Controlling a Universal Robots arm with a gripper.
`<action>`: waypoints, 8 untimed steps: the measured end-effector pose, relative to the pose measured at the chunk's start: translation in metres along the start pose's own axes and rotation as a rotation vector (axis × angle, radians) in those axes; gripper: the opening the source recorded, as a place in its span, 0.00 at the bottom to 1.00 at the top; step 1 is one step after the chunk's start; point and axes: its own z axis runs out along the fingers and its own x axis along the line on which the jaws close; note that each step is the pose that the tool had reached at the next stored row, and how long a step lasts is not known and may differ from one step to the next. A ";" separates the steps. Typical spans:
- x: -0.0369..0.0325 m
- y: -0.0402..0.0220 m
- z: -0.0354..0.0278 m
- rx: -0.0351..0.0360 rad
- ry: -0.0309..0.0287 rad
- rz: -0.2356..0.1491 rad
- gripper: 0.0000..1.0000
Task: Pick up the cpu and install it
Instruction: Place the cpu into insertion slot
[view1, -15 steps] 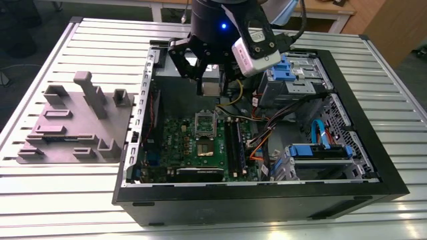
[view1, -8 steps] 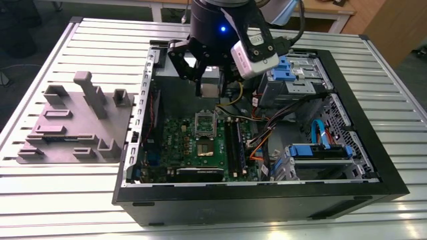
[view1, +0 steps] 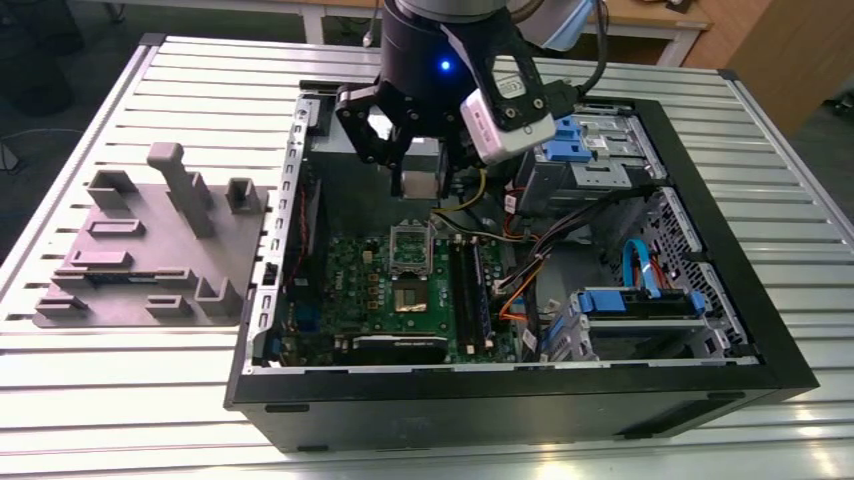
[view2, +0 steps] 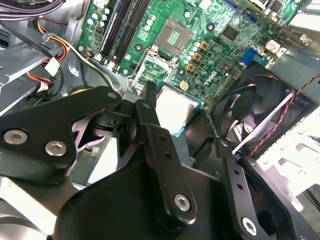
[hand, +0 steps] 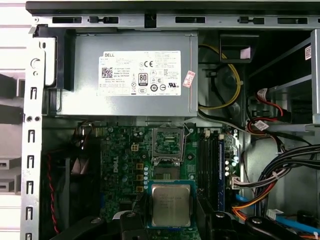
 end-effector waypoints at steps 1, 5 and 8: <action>0.0000 0.0000 0.0001 0.0001 0.0001 0.000 0.47; 0.0000 0.0000 0.0012 -0.0003 -0.0001 0.000 0.47; 0.0000 -0.0001 0.0031 -0.0001 0.0000 0.000 0.47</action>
